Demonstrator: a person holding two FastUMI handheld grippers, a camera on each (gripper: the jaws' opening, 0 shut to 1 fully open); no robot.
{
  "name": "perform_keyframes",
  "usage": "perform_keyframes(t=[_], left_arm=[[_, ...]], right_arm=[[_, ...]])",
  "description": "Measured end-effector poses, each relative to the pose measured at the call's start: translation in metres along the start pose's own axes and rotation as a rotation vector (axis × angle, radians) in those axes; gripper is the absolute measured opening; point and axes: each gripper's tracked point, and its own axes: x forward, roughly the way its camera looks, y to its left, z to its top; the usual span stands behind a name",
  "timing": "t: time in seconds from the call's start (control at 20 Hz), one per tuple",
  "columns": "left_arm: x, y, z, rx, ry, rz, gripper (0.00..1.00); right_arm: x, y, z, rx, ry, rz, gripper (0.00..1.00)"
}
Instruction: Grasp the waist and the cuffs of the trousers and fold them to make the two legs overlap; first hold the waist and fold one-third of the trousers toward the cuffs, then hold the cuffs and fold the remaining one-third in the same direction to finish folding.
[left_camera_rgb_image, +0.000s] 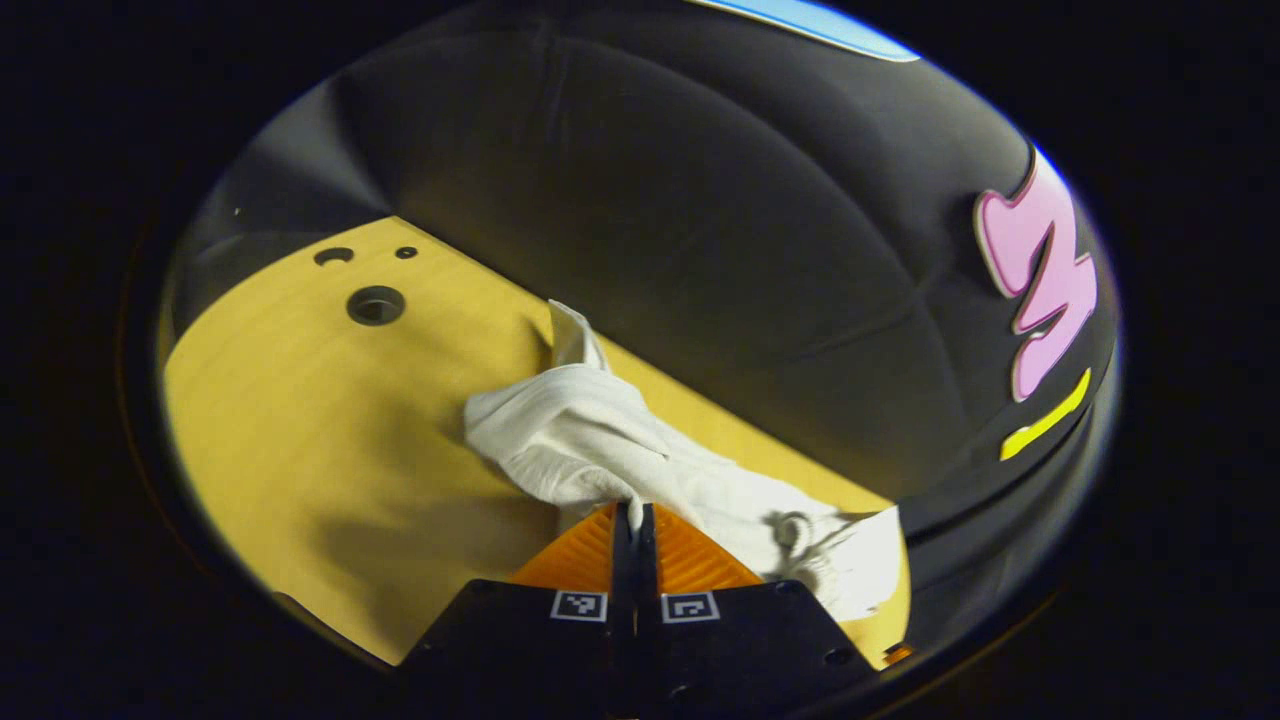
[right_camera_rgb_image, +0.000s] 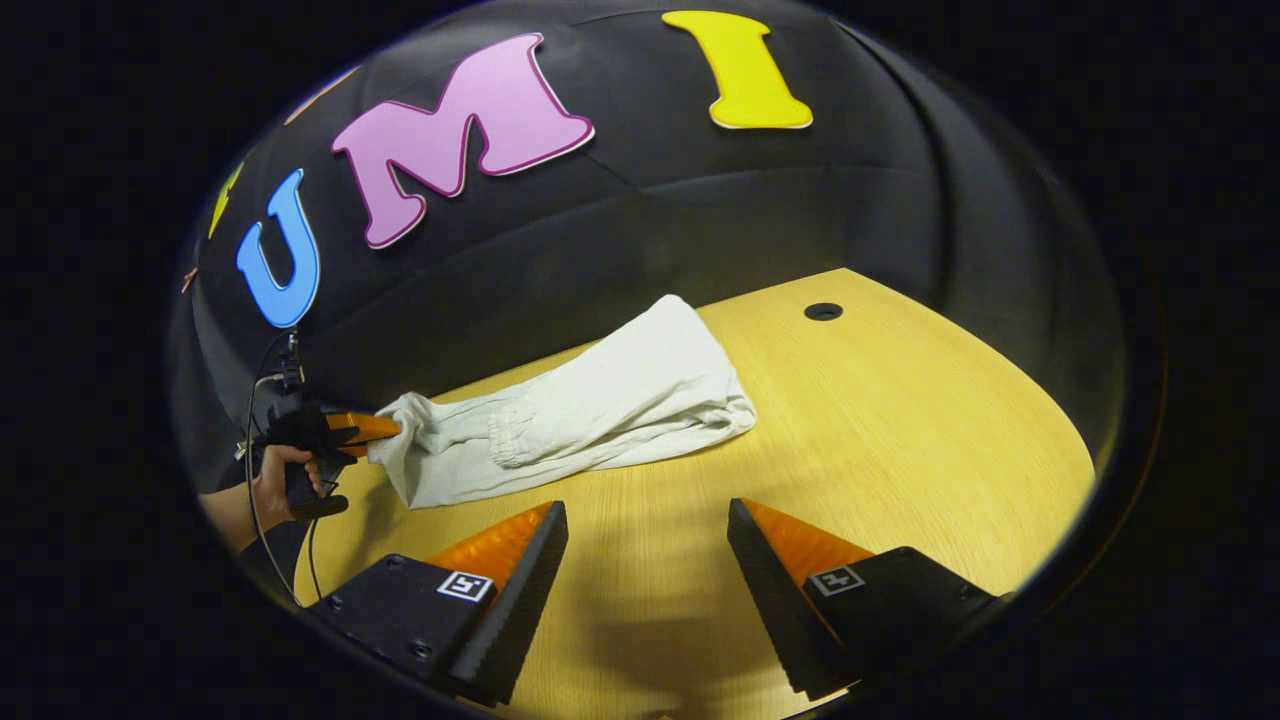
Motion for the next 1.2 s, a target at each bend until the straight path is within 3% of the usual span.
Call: perform_keyframes(t=[0.65, 0.9, 1.2], left_arm=[[-0.019, -0.185, -0.001, -0.027, -0.023, -0.261, 0.05], [-0.018, -0.254, -0.025, -0.016, 0.014, -0.352, 0.05], [0.009, -0.318, -0.078, 0.077, 0.089, -0.392, 0.06]], right_arm=[[-0.040, -0.034, 0.026, 0.085, -0.047, -0.066, 0.98], [-0.062, -0.054, 0.037, 0.105, -0.079, -0.106, 0.98], [-0.098, -0.086, 0.047, 0.138, -0.126, -0.175, 0.98]])
